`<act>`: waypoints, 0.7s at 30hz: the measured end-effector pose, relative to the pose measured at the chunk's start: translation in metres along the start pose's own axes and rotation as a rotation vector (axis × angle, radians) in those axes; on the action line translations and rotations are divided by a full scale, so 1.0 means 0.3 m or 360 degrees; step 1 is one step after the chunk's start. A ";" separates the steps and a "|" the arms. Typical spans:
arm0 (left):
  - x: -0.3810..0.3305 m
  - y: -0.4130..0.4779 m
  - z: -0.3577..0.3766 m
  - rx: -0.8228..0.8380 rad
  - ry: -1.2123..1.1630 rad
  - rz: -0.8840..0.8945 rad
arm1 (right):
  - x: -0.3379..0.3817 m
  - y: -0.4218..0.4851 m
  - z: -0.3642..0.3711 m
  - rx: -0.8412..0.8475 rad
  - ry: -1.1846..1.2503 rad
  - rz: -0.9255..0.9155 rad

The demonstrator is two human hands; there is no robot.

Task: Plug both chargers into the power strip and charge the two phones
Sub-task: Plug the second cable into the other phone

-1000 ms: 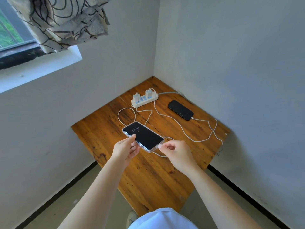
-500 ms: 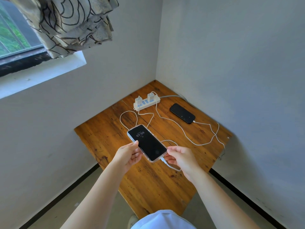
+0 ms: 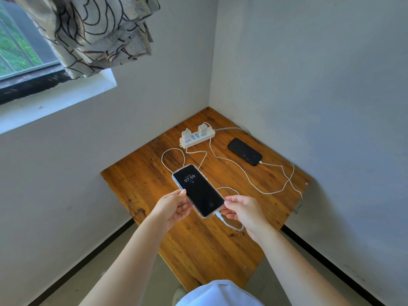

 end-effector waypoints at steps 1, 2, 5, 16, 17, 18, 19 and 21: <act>-0.001 0.001 0.000 0.0007 0.0003 0.0002 | 0.000 0.000 -0.001 0.0001 0.0004 0.0003; -0.002 0.001 0.001 0.0017 0.0008 0.0002 | 0.001 -0.001 0.000 0.0006 0.0010 0.0005; -0.006 -0.001 0.006 0.0045 0.0026 0.0002 | 0.000 -0.003 0.002 0.0018 0.0016 0.0013; -0.013 -0.003 0.013 0.0094 0.0095 0.0014 | -0.010 0.004 -0.001 0.0022 -0.0002 0.0022; -0.012 -0.002 0.013 0.0100 0.0095 0.0011 | -0.011 0.003 0.000 0.0026 0.0004 0.0021; -0.010 -0.001 0.013 0.0103 0.0096 0.0008 | -0.012 0.002 0.000 0.0027 0.0004 0.0019; -0.009 0.002 0.011 0.0101 0.0098 0.0006 | -0.011 0.001 0.000 0.0025 -0.0002 0.0015; -0.008 0.007 0.007 0.0091 0.0111 0.0006 | -0.010 0.000 -0.002 0.0028 0.0004 0.0008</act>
Point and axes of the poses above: each hand's wrist, its own y-axis towards the middle knuckle, its own z-axis out of the palm, x = y × z, the point moved 9 cm from there along y, towards the middle knuckle, and after that the axes turned 6 degrees about -y, right-handed, at the moved point
